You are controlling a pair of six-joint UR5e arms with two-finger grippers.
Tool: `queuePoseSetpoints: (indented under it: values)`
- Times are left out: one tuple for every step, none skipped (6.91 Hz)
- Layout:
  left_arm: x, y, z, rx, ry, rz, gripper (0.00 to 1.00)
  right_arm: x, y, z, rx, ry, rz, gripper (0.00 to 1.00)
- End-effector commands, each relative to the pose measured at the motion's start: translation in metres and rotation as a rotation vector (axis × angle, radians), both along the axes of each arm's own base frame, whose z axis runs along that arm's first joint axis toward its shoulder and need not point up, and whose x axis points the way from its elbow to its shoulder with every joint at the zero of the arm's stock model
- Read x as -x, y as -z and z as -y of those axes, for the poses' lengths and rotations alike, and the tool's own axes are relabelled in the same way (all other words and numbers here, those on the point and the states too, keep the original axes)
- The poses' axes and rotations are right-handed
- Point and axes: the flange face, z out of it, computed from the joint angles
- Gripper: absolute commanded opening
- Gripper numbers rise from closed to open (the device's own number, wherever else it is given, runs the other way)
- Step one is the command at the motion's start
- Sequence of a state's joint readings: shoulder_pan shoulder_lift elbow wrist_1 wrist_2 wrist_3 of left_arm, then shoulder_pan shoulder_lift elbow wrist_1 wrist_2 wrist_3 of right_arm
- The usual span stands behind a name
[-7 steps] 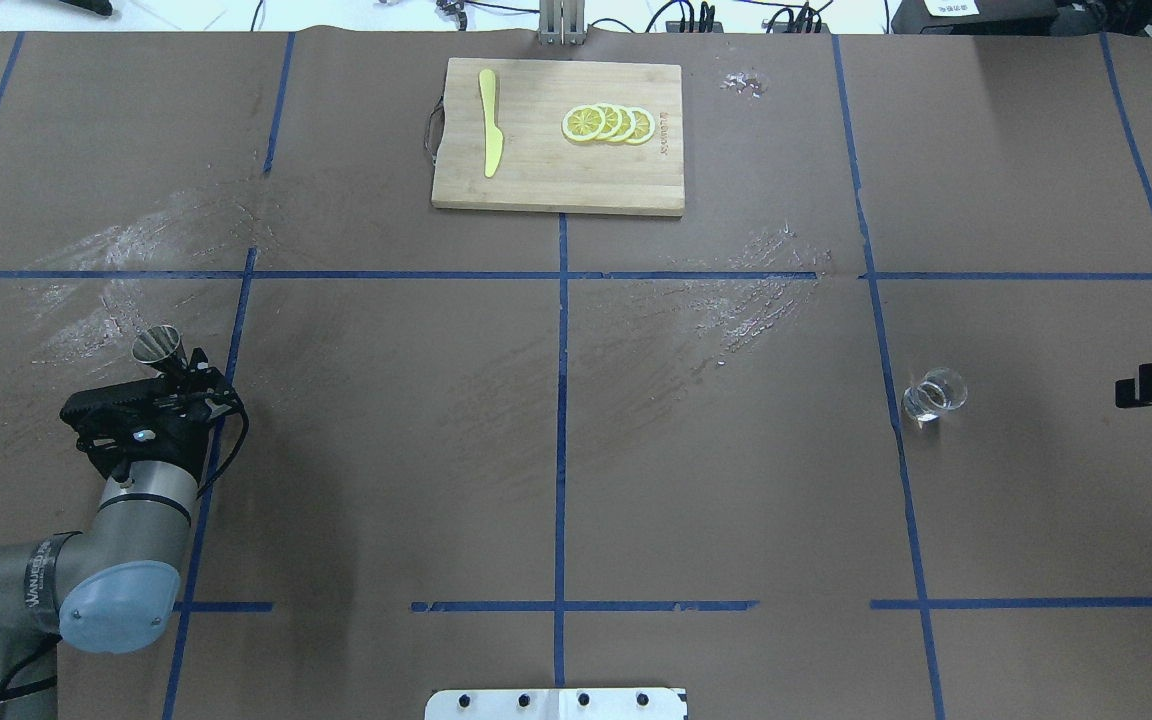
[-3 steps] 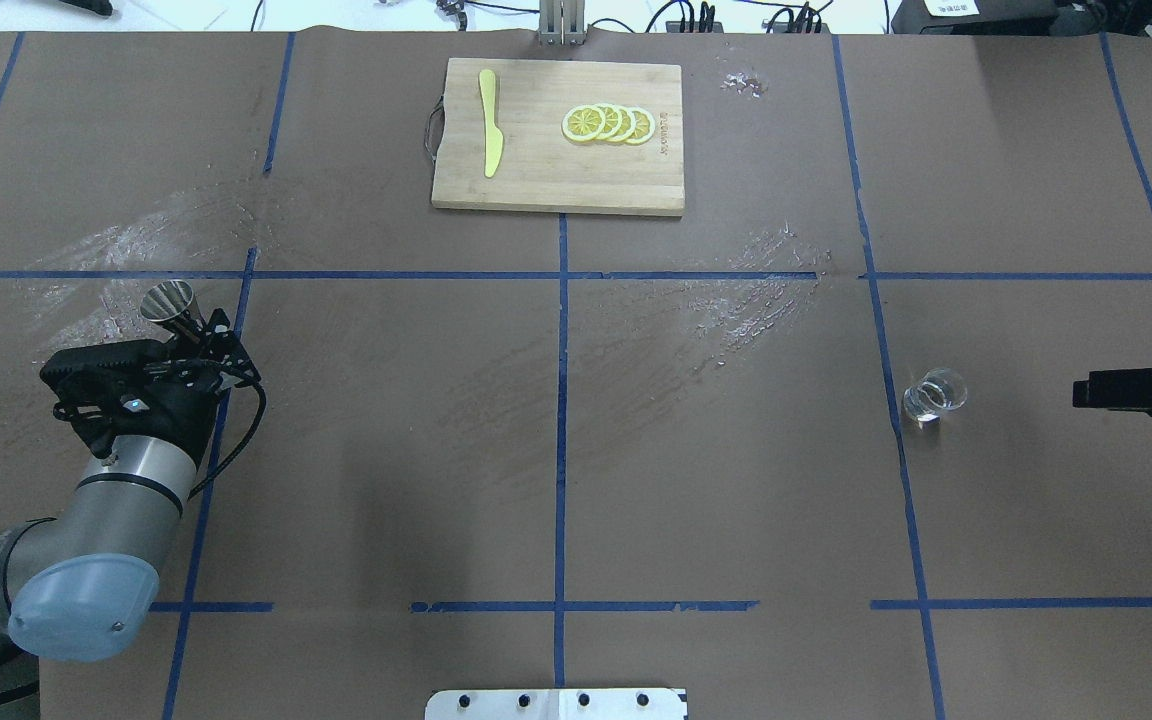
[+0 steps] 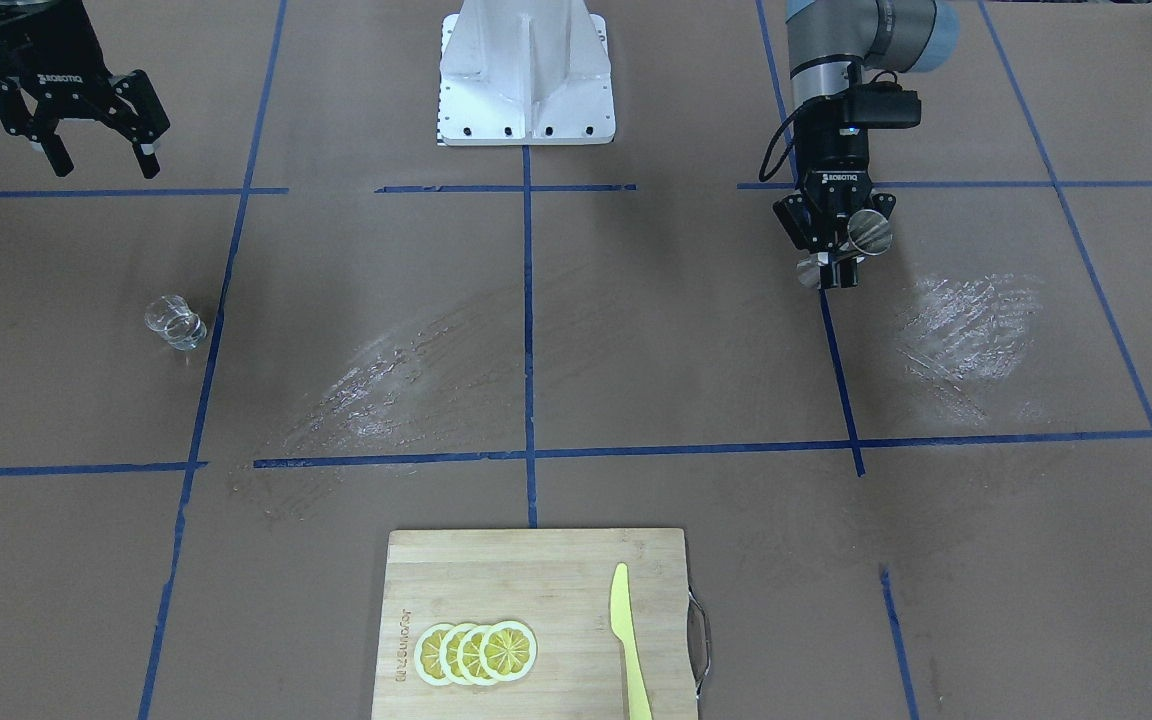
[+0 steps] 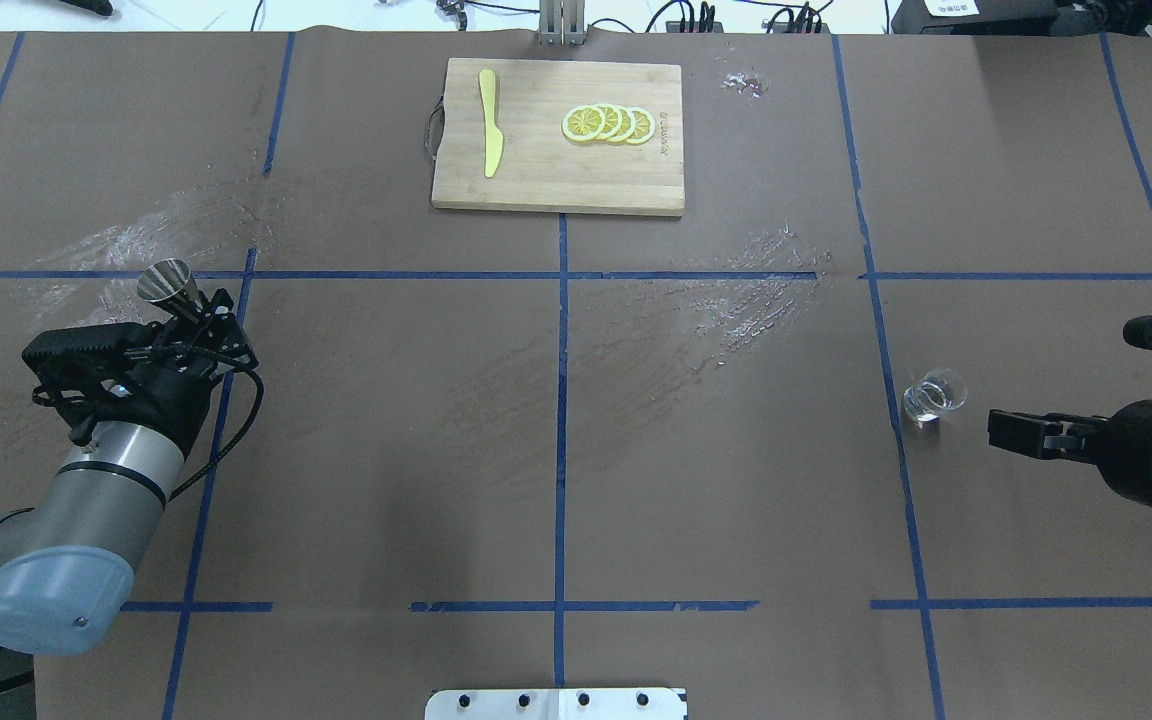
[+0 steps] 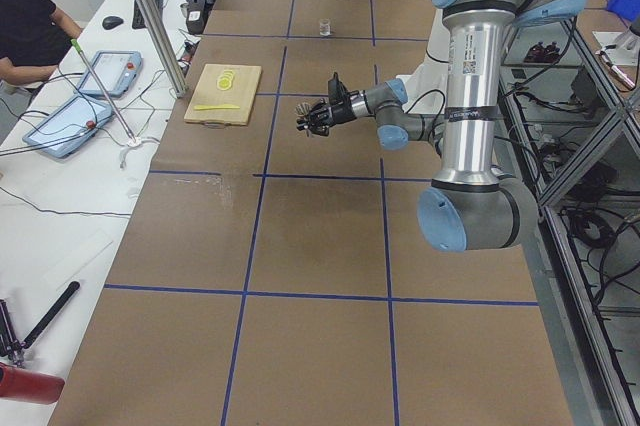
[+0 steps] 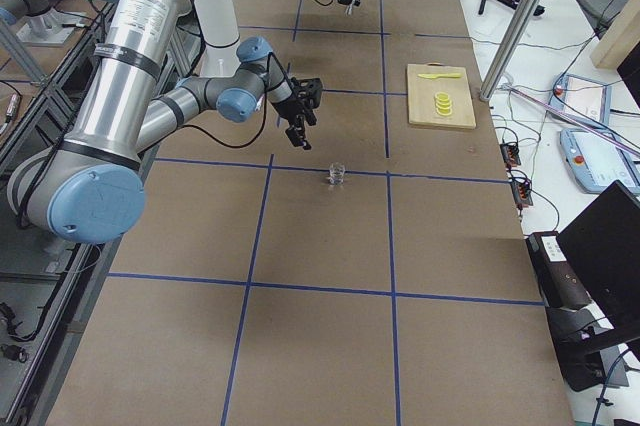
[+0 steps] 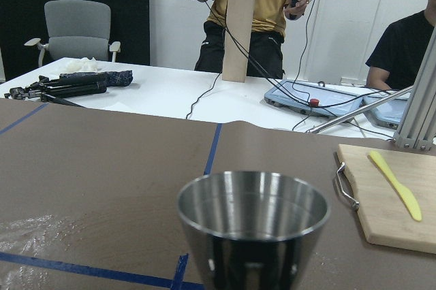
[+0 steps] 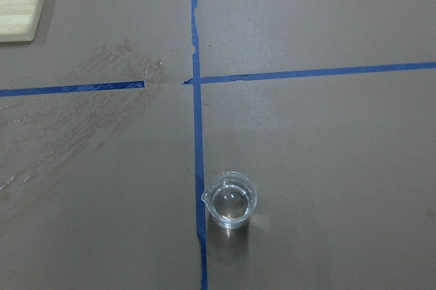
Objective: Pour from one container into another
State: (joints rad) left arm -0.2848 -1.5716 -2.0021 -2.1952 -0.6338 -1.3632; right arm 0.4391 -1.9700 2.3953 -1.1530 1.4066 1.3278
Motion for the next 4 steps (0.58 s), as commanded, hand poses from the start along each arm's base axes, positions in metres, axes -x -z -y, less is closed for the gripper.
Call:
queuePoseSetpoints:
  values:
    - [0.005, 0.004, 0.004, -0.027, -0.013, 0.003, 0.00, 0.025, -0.038, 0.002, -0.126, -0.083, 0.016, 1.00]
    - [0.003, 0.004, 0.002, -0.033, -0.032, -0.042, 0.00, 0.031, -0.069, 0.006, -0.194, -0.121, 0.056, 1.00]
    - [-0.005, -0.004, 0.004, -0.046, -0.053, -0.022, 0.00, 0.032, -0.095, 0.009, -0.240, -0.150, 0.105, 1.00]
    - [-0.007, 0.007, 0.006, -0.090, -0.074, 0.022, 0.00, 0.035, -0.104, 0.009, -0.318, -0.170, 0.056, 1.00]
